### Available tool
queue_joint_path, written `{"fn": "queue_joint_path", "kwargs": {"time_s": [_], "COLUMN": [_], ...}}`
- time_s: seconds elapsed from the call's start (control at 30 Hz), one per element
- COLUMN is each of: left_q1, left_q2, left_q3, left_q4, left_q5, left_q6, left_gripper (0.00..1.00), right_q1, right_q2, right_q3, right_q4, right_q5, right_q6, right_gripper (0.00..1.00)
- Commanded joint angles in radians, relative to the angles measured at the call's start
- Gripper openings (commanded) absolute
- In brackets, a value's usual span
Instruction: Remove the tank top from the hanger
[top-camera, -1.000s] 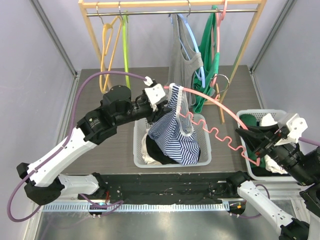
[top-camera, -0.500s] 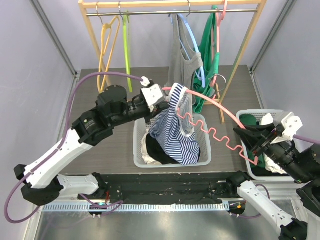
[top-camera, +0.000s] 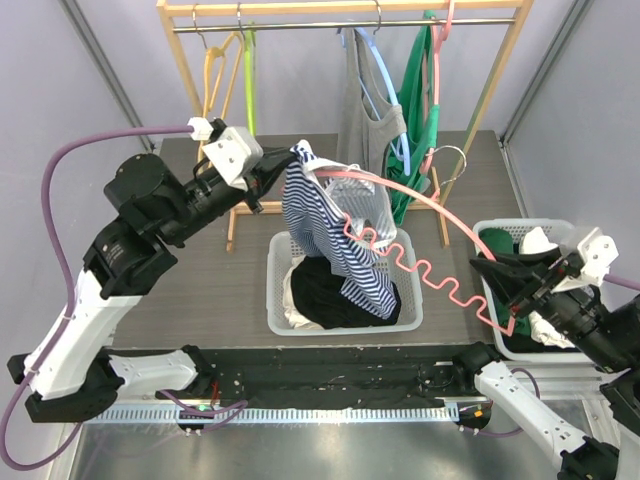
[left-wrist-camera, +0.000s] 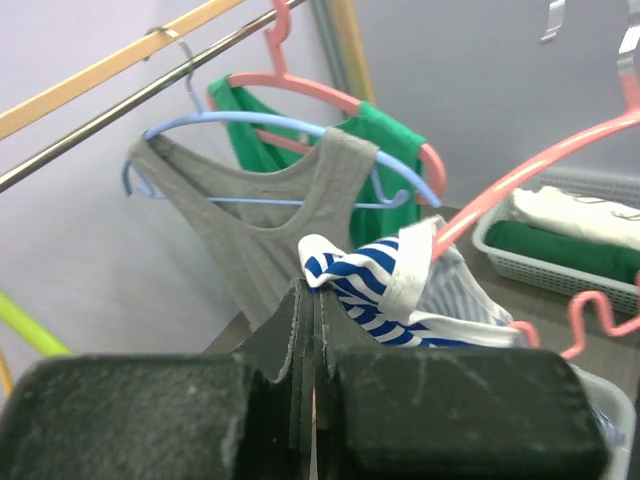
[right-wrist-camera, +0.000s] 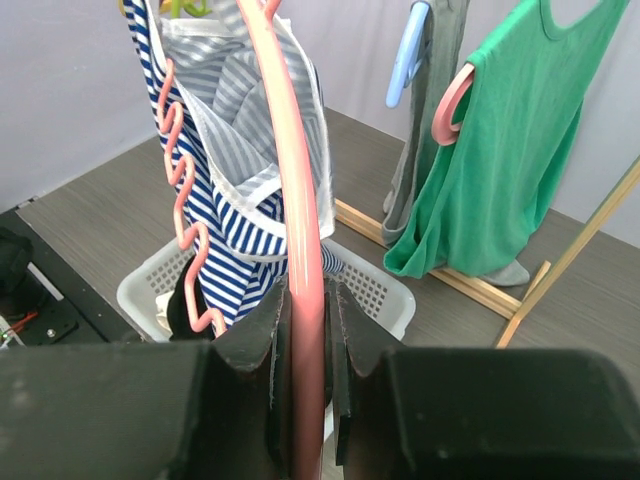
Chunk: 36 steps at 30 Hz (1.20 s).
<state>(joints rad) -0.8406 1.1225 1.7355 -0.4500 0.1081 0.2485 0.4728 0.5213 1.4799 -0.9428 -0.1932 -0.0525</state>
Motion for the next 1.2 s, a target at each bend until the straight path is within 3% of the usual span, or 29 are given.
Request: {"fn": "queue_joint_path", "kwargs": {"time_s": [0.0,0.17,0.27,0.53,0.73,0.93,1.03,1.17], "left_q1": [0.017,0.018,0.018,0.020,-0.006,-0.060,-0.130,-0.195], "left_q2": [-0.021,-0.026,-0.044,-0.075,-0.064,0.009,0.029,0.025], "left_q3": [-0.052,-0.111,-0.175,-0.275,-0.297,-0.179,-0.214,-0.385], "left_q4": [0.181,0.229,0.225,0.077,0.034,0.047,-0.002,-0.027], "left_q5": [-0.189,-0.286,-0.274,-0.014,0.048,0.025,-0.018,-0.056], "left_q6": [0.043,0.078,0.081,-0.011,-0.029,0.031,0.132,0.184], "left_gripper": [0.00,0.00,0.00,0.00,0.00,0.00,0.00,0.00], "right_q1": [-0.002,0.000,0.000,0.000,0.000,0.000,-0.002,0.000], "right_q2": [-0.037,-0.064,-0.067,-0.084,-0.083,-0.043,-0.009,0.054], "right_q3": [0.086,0.143,0.193,0.241,0.194,0.172,0.174,0.184], "right_q4": [-0.065,-0.137,-0.166,-0.117,-0.025,0.001,0.007,-0.008], "right_q5": [-0.057,0.001,0.046,0.294,0.293,0.334,0.325,0.323], "right_q6": [0.013,0.026,0.034,0.037,0.040,0.046,0.051,0.083], "right_gripper": [0.01,0.01,0.01,0.01,0.01,0.01,0.01,0.01]}}
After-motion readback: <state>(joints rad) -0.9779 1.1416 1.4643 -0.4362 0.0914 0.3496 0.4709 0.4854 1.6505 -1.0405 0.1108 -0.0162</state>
